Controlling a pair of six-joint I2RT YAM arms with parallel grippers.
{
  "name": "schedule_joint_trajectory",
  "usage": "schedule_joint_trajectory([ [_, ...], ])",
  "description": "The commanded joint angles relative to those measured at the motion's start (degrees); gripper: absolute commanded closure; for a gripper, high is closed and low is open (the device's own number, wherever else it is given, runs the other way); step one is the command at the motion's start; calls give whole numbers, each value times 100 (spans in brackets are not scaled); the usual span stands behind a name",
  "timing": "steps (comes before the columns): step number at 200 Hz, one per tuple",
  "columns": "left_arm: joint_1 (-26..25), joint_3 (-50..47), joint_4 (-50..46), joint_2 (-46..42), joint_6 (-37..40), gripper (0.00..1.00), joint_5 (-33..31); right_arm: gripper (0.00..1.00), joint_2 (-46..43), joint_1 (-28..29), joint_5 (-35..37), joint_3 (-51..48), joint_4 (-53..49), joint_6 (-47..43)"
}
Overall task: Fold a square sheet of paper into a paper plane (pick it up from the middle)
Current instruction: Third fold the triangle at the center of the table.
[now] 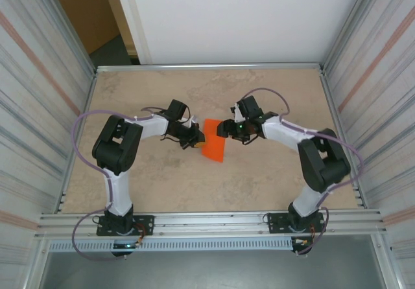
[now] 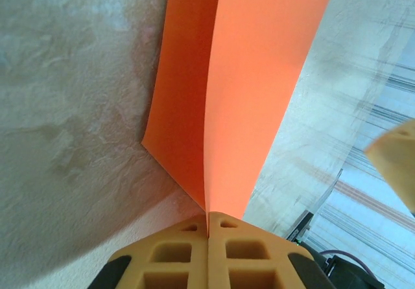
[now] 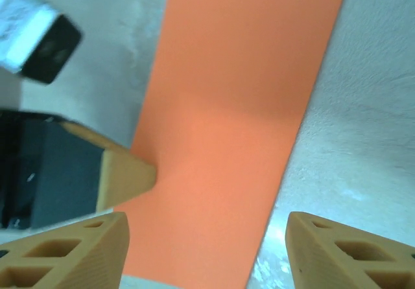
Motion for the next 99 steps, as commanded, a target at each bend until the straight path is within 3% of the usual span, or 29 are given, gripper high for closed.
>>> schedule_joint_trajectory([
  [1,43,89,-148,-231,-112,100,-34,33,-693,353,833,-483,228,-896],
  [40,23,34,-178,-391,-286,100,-108,32,-1403,1088,1632,-1026,510,-1818],
  [71,-10,35,-206,-464,-409,100,-164,29,-1461,1386,1380,-1257,838,-2333],
  [99,-63,72,-231,-448,-511,100,-185,26,-1333,1779,1623,-1503,1403,-3011],
])
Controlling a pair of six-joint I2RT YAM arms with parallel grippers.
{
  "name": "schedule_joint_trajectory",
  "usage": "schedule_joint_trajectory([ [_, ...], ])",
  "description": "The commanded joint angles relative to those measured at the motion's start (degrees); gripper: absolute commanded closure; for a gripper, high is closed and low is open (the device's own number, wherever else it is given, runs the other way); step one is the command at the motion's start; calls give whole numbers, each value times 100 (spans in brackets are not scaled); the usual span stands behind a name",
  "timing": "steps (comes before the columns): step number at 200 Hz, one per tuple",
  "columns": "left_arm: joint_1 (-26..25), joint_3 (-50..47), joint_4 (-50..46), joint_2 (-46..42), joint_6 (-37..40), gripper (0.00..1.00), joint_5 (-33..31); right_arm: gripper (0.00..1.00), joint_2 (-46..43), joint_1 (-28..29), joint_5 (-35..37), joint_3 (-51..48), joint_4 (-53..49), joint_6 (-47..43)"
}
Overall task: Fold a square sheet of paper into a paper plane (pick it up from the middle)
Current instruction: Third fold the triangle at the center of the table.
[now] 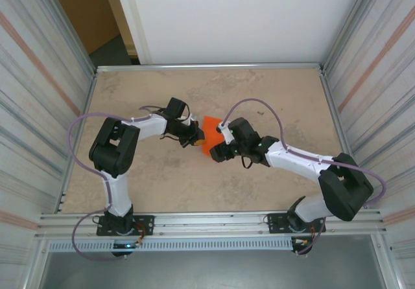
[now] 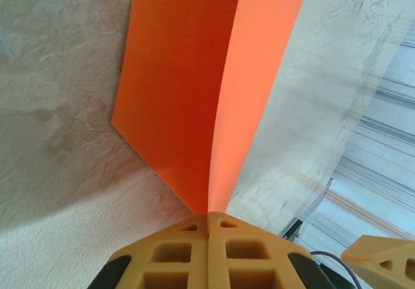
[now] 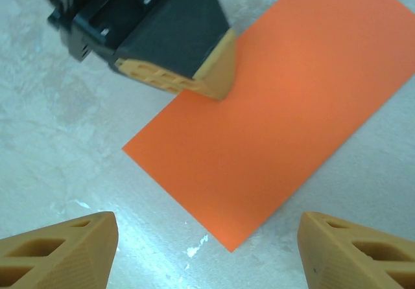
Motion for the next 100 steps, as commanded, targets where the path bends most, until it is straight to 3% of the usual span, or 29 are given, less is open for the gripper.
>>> schedule_joint_trajectory([
  [1,-55,76,-207,-216,-157,100,-47,25,45,299,277,-164,588,-861],
  [67,-118,10,-99,-213,-354,100,-73,24,1065,739,1271,68,1074,-1390],
  [100,-136,35,-104,-226,-382,100,-85,23,1218,784,1367,-72,1443,-1425],
])
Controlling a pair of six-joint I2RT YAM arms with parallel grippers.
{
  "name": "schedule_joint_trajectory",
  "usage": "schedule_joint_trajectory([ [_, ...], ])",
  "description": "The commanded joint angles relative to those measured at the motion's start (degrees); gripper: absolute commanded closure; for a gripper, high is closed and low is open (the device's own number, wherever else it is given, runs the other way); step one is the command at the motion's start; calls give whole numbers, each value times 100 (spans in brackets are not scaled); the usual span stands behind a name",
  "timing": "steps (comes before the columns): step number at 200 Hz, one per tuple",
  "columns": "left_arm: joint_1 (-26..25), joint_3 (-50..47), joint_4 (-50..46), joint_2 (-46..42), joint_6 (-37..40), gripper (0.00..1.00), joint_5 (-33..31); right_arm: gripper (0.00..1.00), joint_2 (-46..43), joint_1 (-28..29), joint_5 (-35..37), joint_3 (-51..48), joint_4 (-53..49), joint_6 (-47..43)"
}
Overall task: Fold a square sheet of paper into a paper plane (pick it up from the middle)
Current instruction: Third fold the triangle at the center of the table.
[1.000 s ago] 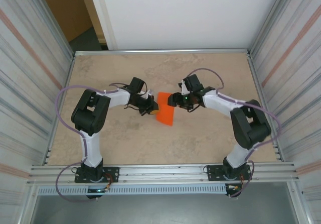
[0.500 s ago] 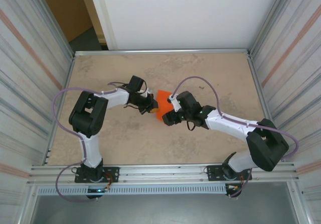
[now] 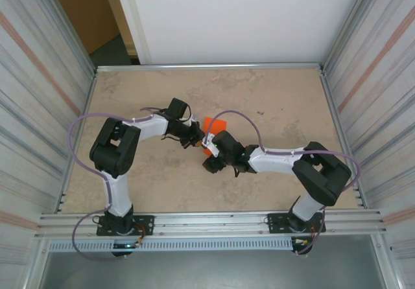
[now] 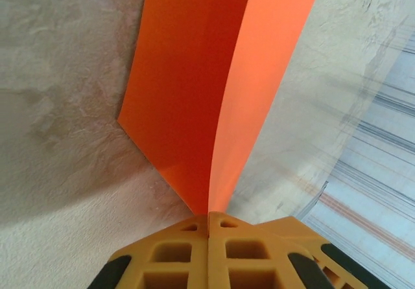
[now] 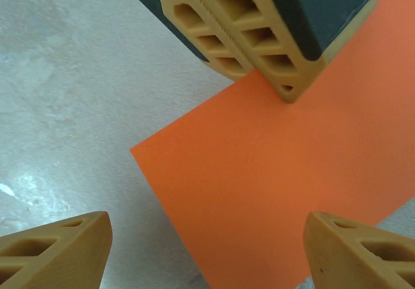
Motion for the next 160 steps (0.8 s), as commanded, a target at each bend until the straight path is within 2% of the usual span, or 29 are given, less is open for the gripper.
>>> schedule_joint_trajectory([
  [1,-50,35,-95,-227,-83,100,-64,23,89,48,341,15,501,-232],
  [110,-85,135,-197,-212,-99,100,-84,29,476,76,576,-33,717,-535],
  [136,-92,133,-200,-209,-104,100,-84,37,429,74,674,-35,713,-521],
  [160,-86,133,-221,-201,-104,100,-93,51,320,72,641,-69,671,-520],
])
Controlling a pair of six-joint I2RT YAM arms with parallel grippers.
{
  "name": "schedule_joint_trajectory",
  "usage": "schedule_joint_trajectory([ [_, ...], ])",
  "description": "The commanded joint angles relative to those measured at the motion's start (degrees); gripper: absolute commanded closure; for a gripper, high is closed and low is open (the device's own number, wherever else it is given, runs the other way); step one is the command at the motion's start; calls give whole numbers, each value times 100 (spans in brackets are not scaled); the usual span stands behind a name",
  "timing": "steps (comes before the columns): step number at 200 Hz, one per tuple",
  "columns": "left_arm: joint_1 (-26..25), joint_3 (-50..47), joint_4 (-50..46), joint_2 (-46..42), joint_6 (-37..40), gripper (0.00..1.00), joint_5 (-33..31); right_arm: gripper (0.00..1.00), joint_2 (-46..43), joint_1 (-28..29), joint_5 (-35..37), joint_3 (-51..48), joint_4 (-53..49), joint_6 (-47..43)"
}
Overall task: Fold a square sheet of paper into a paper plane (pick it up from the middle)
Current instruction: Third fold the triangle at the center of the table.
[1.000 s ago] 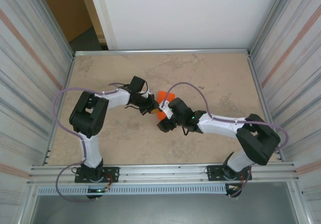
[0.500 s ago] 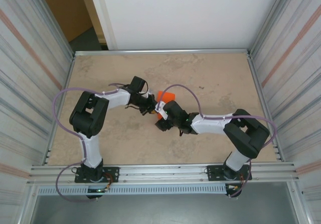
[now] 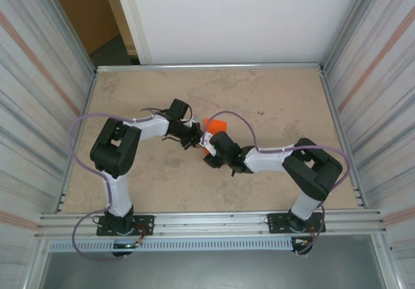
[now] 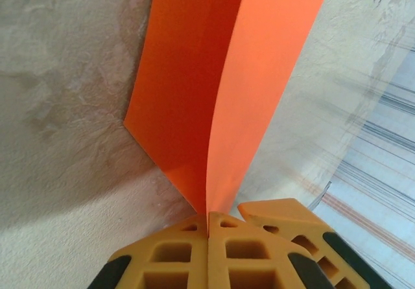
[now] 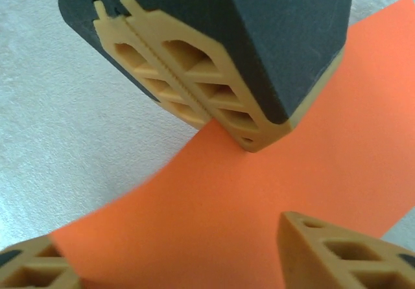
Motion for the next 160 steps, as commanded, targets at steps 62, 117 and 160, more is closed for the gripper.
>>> schedule_joint_trajectory([
  [62,-20,131,-197,-236,-60,94,-99,78,-361,-54,-310,-175,-26,84],
  [117,183,65,-337,-454,2,83,-280,90,-584,-386,-1158,-334,-52,406],
  [160,454,15,-224,-825,99,73,-363,93,-743,-605,-2073,-411,-143,569],
])
